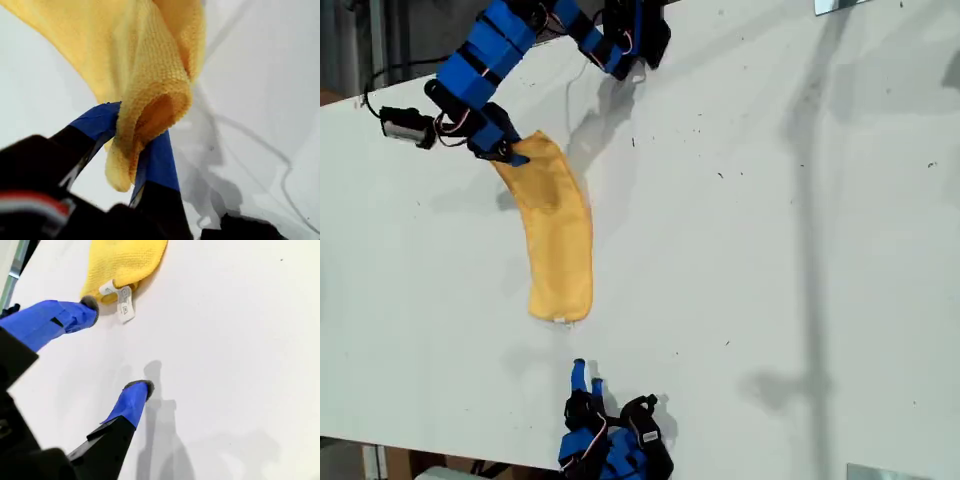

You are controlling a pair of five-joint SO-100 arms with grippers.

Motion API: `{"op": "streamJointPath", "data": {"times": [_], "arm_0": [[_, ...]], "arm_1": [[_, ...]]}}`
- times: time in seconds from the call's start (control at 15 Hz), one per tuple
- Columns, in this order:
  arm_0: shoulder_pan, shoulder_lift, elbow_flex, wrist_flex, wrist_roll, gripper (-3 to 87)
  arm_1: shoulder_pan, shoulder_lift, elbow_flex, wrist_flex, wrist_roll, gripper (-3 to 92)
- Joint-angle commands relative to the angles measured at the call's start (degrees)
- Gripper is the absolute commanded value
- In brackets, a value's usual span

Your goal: Grasp corners of a square towel and fold twice.

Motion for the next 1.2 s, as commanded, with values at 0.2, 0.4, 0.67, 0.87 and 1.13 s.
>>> {"op": "streamJointPath", "data": {"times": [0.2, 0.4, 0.67, 0.87, 1.13], "arm_0": [[0.4, 0.4, 0.4, -0.7, 0.1, 28.0], [0.6, 0.4, 0.4, -0.9, 0.4, 27.9], [0.7, 0.4, 0.5, -0.8, 0.4, 27.9], [0.6, 0.4, 0.5, -0.7, 0.4, 27.9], [0.4, 0.4, 0.5, -0.7, 0.4, 27.9]], "arm_1": [[11.8, 18.6, 6.8, 1.8, -0.1, -0.1], [5.0, 10.2, 5.5, -2.5, -2.2, -0.1], [-7.4, -12.7, -6.8, -11.8, -7.5, -0.1], [-13.7, -22.5, -15.1, -18.9, -11.4, -0.1], [-15.1, -32.3, -23.0, -26.8, -13.7, -0.1]]}}
